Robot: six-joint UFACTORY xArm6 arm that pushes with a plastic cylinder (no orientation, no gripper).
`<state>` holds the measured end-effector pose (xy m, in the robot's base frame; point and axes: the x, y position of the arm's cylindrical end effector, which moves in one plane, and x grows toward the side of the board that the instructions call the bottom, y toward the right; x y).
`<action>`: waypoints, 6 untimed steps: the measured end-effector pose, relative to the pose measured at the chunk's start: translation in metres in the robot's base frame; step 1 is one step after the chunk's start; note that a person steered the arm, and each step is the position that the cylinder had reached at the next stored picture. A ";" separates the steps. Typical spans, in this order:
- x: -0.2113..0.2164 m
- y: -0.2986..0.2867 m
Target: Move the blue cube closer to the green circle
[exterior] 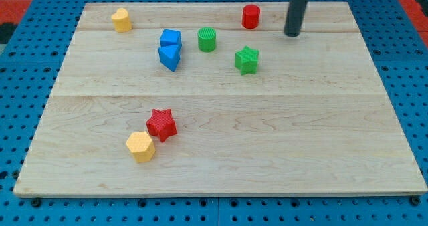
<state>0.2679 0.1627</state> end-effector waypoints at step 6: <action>-0.032 -0.065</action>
<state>0.2362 0.0979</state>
